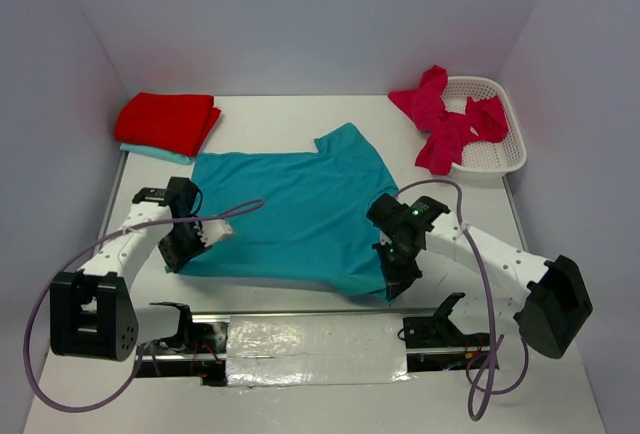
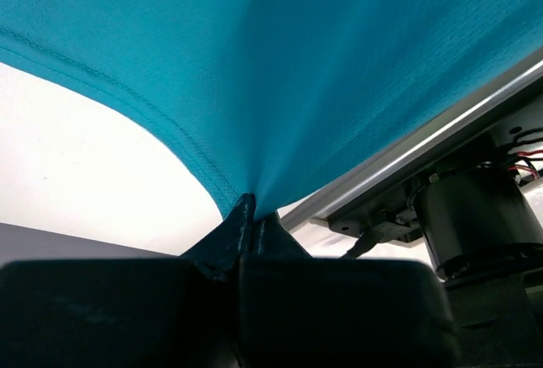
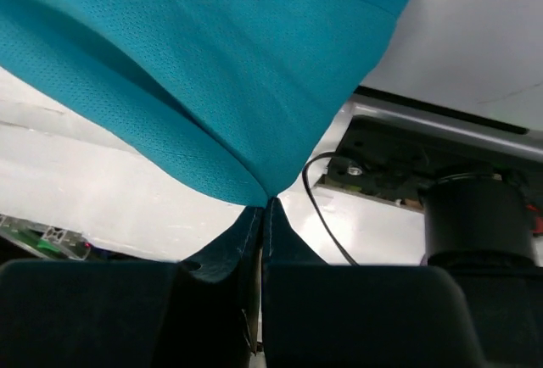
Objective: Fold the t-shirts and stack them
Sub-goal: Fold the flattened tshirt in 1/3 of the way
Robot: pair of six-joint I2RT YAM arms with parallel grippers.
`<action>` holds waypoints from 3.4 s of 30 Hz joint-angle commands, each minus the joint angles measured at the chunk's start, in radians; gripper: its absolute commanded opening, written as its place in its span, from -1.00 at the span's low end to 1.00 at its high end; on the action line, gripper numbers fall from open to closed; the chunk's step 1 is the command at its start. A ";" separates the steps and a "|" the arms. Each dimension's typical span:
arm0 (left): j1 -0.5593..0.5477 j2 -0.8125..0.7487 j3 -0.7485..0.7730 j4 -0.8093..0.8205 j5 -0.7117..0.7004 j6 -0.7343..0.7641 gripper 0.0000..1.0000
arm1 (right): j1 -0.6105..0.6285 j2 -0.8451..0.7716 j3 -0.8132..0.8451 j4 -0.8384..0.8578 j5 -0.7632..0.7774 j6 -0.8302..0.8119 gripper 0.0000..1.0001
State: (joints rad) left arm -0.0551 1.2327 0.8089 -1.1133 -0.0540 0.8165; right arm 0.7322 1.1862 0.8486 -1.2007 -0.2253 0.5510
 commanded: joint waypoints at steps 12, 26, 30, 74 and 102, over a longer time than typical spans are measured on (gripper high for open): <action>0.004 0.361 0.263 0.181 -0.009 -0.152 -0.93 | -0.278 0.460 0.397 0.257 0.409 -0.331 -1.00; 0.006 0.505 0.315 0.250 -0.063 -0.237 -0.88 | -0.286 0.699 0.547 0.323 0.457 -0.494 -1.00; 0.024 0.544 0.372 0.253 -0.107 -0.304 -0.57 | -0.301 0.771 0.610 0.329 0.506 -0.513 -0.50; 0.239 0.599 0.291 0.317 0.019 -0.461 -1.00 | -0.674 0.228 -0.069 0.553 0.003 -0.187 -1.00; -0.179 0.493 0.986 0.147 0.206 -0.539 0.22 | -0.662 0.145 0.161 0.458 0.103 -0.212 -0.31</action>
State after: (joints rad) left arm 0.0109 1.6974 1.7535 -0.9291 0.0025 0.2779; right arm 0.0612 1.3533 1.0218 -0.7944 -0.0681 0.3115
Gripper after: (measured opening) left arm 0.658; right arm 0.474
